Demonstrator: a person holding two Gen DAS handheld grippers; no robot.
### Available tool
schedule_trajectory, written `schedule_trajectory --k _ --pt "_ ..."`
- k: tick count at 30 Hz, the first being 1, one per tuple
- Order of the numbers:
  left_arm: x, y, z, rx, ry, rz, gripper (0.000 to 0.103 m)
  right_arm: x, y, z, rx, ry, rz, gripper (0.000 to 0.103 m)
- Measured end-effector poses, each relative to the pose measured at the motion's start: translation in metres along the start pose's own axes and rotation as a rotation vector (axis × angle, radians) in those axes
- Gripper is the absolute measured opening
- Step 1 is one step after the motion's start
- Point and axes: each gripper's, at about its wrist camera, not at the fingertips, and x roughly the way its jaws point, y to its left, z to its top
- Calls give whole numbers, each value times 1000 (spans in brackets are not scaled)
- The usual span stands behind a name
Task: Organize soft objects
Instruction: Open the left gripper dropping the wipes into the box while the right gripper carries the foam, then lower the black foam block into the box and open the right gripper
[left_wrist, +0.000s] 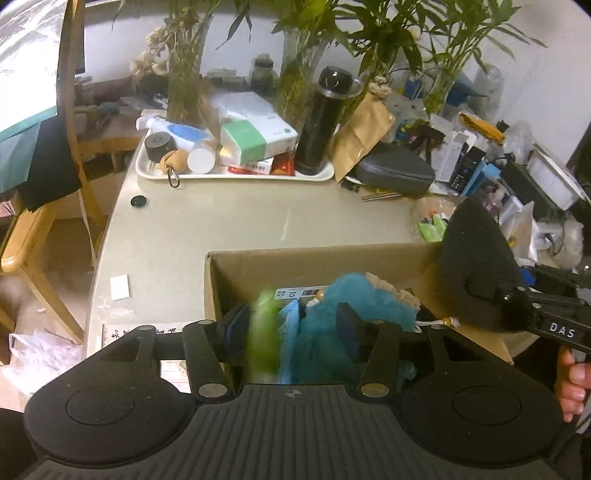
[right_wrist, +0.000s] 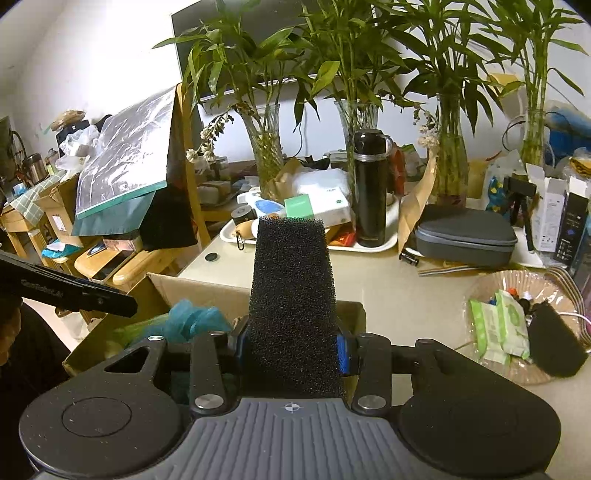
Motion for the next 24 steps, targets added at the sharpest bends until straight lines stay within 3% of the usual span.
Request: schedule_trajectory --k 6,24 --pt "-9 -2 -10 28 -24 74 66 -9 0 -6 17 -12 -5 46" --pt "-26 3 -32 41 -86 109 66 -26 15 -19 20 -55 -1 46"
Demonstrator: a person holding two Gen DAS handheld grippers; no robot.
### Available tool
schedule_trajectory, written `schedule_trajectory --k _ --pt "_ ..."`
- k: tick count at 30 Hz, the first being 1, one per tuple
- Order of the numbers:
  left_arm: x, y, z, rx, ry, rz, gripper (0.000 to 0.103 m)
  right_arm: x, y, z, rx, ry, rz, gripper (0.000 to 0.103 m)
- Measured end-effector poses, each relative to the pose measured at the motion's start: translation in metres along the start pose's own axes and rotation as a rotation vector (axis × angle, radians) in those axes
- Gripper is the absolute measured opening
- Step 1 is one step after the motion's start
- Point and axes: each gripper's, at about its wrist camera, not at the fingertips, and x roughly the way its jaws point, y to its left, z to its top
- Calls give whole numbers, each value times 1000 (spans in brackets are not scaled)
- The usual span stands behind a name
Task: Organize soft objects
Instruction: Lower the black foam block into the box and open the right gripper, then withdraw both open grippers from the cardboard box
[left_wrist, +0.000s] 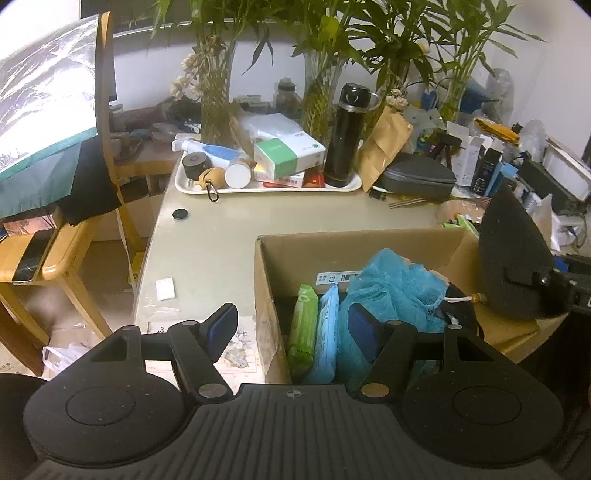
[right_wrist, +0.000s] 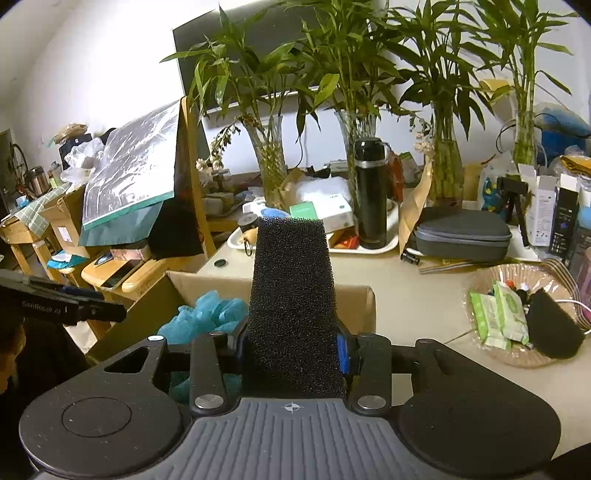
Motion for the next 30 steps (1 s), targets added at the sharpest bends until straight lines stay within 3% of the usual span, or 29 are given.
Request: schedule_trajectory --k 10,11,13,14,17,24,30 --pt "-1 2 -5 1 -5 -14 66 8 12 2 -47 3 7 48" --pt "-1 1 -6 3 -7 -13 66 11 14 2 -59 24 2 53" --pt "-1 1 -7 4 -9 -10 66 22 19 0 -86 80 -23 95" --pt "-2 1 -7 6 -11 -10 66 25 23 -2 -110 93 -40 100" --pt "-3 0 -9 12 -20 -3 69 24 33 -4 -166 80 -55 103" --pt "-13 0 -20 1 -101 21 98 18 38 -18 -155 107 -82 103" --pt "-19 -8 -32 32 -107 24 103 7 40 -31 -121 120 -112 103"
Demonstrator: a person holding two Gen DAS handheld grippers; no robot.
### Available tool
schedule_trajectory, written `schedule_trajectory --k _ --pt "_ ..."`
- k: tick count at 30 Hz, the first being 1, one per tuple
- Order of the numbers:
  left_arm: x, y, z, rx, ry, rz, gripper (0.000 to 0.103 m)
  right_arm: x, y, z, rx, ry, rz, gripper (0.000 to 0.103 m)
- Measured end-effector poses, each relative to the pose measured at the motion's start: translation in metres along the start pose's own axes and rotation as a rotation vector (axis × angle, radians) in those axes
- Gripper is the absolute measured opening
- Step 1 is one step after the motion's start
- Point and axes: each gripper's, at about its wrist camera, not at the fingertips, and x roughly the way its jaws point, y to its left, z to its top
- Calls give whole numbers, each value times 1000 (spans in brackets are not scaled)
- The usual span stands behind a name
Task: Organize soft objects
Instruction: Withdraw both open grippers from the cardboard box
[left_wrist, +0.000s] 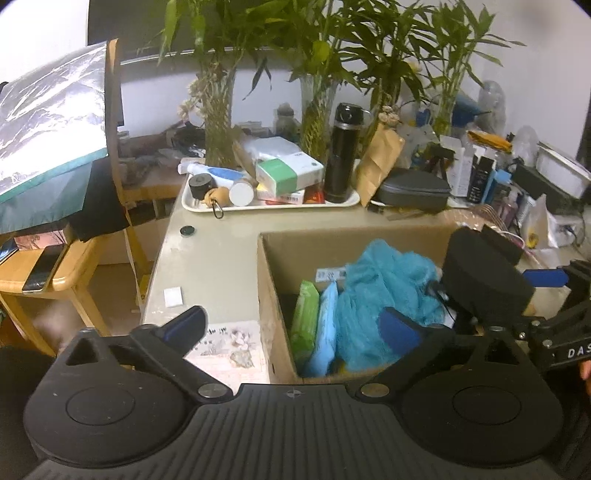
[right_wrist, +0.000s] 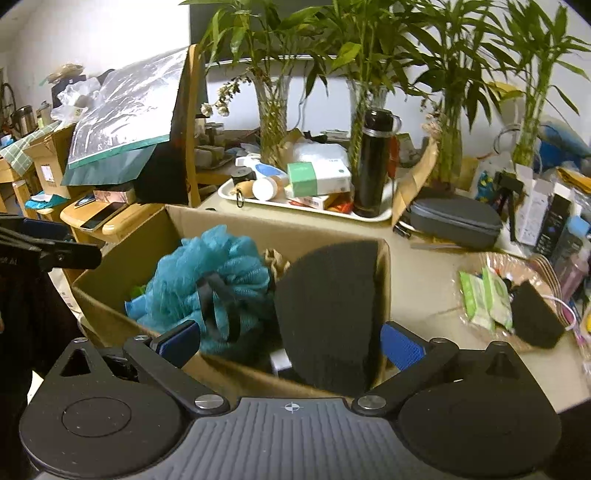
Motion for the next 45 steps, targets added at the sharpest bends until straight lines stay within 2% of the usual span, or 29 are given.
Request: schedule_trajectory --k 8,13,17,26,45 --pt "-9 -8 -24 21 3 -15 103 -11 8 -18 1 39 -38 103" --pt "-4 -5 -35 16 63 28 103 -8 13 -25 -7 91 -62 103" --pt "-8 -3 -35 17 59 37 103 -6 13 -28 10 117 -72 103" --pt "-4 -6 -37 45 87 31 103 -4 10 -27 31 124 -83 103" --pt "-3 -9 -37 55 92 42 103 -3 8 -28 27 126 -89 103"
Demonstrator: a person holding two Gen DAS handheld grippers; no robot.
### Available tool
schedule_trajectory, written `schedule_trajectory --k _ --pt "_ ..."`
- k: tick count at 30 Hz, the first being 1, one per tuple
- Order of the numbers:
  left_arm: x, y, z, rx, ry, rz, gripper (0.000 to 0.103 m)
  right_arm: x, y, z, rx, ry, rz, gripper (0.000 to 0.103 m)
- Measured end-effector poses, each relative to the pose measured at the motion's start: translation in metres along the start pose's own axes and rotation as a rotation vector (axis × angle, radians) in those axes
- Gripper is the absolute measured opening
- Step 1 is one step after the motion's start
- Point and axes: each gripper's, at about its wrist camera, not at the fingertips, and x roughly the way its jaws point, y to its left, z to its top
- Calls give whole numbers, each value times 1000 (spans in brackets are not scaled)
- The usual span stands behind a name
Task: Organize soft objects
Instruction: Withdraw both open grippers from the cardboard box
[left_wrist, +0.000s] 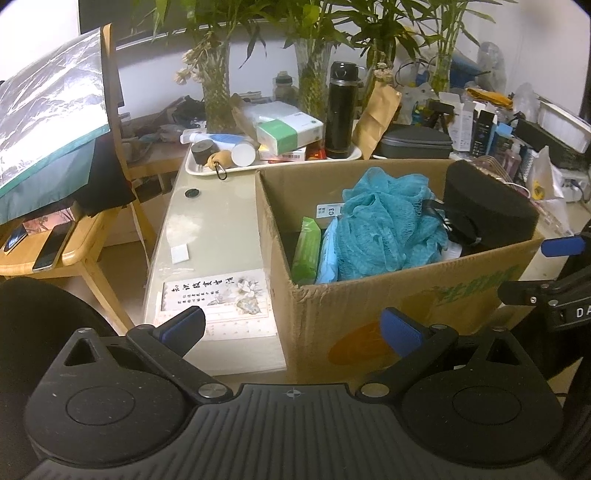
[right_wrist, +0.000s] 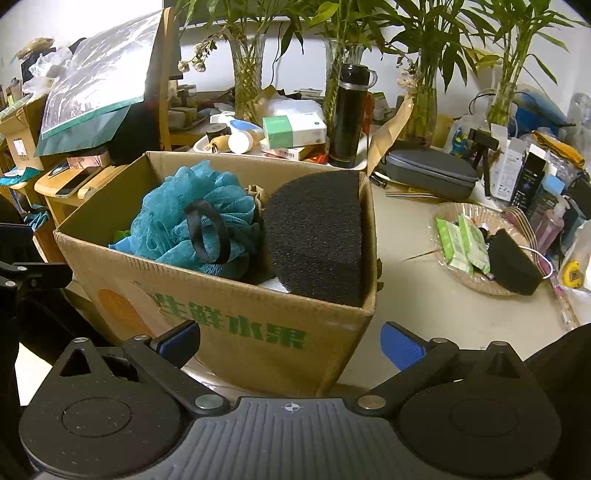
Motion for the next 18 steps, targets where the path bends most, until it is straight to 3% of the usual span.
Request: schedule_trajectory --k 18 --pt "-1 1 0 -2 -7 -1 103 0 1 0 -1 1 -2 103"
